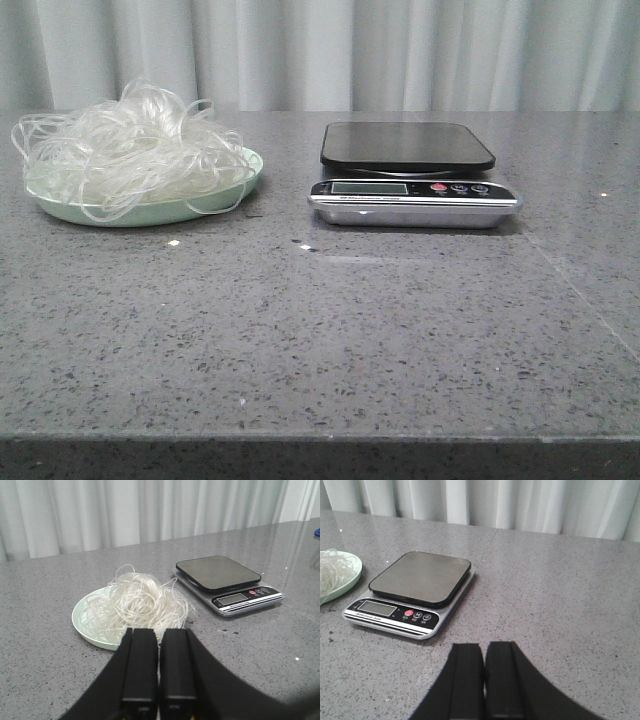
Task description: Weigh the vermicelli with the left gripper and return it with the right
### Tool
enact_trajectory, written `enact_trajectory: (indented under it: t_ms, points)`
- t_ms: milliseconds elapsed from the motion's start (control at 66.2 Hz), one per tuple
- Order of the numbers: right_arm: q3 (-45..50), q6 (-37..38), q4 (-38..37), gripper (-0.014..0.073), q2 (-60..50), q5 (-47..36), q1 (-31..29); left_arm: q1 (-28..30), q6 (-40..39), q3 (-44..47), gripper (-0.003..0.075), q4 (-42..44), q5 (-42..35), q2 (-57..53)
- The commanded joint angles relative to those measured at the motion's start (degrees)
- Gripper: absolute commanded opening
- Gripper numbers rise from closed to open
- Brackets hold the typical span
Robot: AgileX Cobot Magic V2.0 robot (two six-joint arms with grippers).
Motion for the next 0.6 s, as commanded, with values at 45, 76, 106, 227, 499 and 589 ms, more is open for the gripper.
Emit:
enact_trajectory:
  t_ms: [45,76,106,227,499,589]
  points:
    - [-1.4,-0.2,0.0,0.0166,0.5,-3.9,0.0,-0.2,0.1,-1.5,0.0127,-0.6,-4.4,0.7]
    - [-1.4,-0.2,0.0,0.0166,0.5,-3.9,0.0,-0.2,0.1,-1.5,0.0127,-0.6,-4.4,0.7]
    - [-1.4,-0.2,0.0,0.0166,0.5,-3.9,0.0,-0.2,0.1,-1.5,0.0127,-0.6,-4.4,0.7]
    - [-1.4,-0.2,0.0,0.0166,0.5,-3.9,0.0,-0.2,0.1,-1.5,0.0127,-0.6,-4.4,0.7]
    - [-1.4,-0.2,0.0,0.0166,0.5,-3.9,0.0,-0.2,0.1,-0.9,0.0127,-0.6,-4.5,0.7]
    - [-1.4,-0.2,0.0,0.0166,0.5,-3.9,0.0,0.7,0.1,0.4,0.0127,3.8,-6.0,0.7]
